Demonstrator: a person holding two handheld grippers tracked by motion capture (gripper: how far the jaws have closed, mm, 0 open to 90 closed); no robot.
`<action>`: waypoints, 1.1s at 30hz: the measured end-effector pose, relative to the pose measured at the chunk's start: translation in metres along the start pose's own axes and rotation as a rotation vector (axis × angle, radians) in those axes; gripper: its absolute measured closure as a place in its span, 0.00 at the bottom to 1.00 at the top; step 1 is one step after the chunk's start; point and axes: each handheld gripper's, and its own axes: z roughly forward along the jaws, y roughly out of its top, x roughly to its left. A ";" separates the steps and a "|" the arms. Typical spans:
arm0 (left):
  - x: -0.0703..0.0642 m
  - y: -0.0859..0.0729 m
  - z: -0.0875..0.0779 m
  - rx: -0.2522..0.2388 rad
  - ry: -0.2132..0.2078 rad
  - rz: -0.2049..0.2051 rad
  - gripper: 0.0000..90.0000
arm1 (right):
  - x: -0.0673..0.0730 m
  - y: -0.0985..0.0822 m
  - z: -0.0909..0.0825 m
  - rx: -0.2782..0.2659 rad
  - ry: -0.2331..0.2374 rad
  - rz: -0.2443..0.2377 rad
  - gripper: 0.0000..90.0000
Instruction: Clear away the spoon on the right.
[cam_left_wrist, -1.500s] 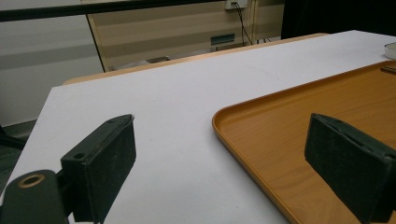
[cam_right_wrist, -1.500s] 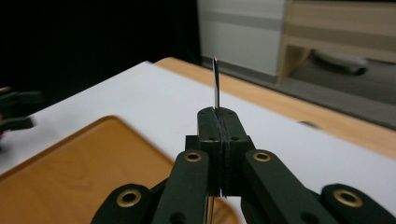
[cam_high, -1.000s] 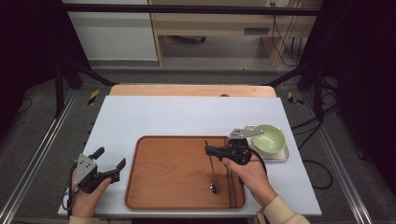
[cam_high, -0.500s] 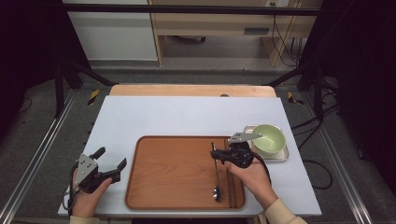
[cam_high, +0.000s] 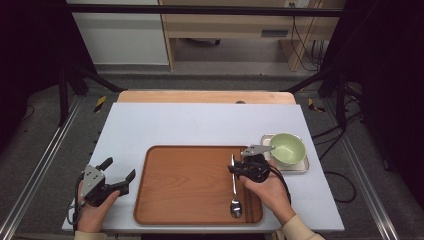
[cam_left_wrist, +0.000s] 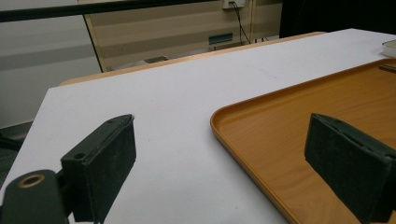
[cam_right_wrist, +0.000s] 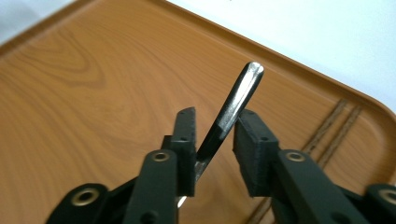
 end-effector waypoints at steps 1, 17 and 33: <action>0.000 0.000 0.000 0.000 -0.001 -0.001 0.10 | 0.000 0.000 0.001 0.006 -0.016 0.007 0.70; 0.000 -0.001 0.002 -0.002 -0.004 0.001 0.08 | -0.002 -0.003 -0.019 -0.122 -0.159 -0.005 0.32; -0.001 -0.001 0.003 -0.001 0.002 -0.002 0.05 | -0.033 -0.007 -0.067 -0.304 -0.282 0.002 0.12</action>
